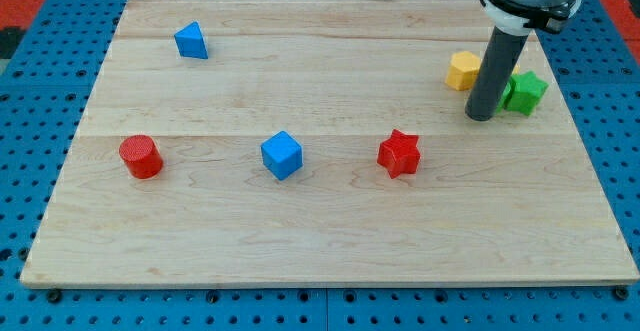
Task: Move the red star to the center
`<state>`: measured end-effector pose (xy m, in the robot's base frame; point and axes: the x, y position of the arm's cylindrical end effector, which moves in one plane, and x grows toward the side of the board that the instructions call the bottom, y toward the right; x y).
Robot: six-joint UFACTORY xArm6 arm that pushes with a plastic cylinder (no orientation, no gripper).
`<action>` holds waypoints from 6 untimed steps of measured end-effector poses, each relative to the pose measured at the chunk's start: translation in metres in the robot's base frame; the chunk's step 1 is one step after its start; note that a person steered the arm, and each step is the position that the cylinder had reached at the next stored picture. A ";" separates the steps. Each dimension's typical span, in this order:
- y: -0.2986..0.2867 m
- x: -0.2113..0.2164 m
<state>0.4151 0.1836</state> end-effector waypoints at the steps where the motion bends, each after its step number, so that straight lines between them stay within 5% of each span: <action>1: -0.004 0.001; 3: -0.011 0.015; 5: -0.035 0.085; 6: -0.111 0.069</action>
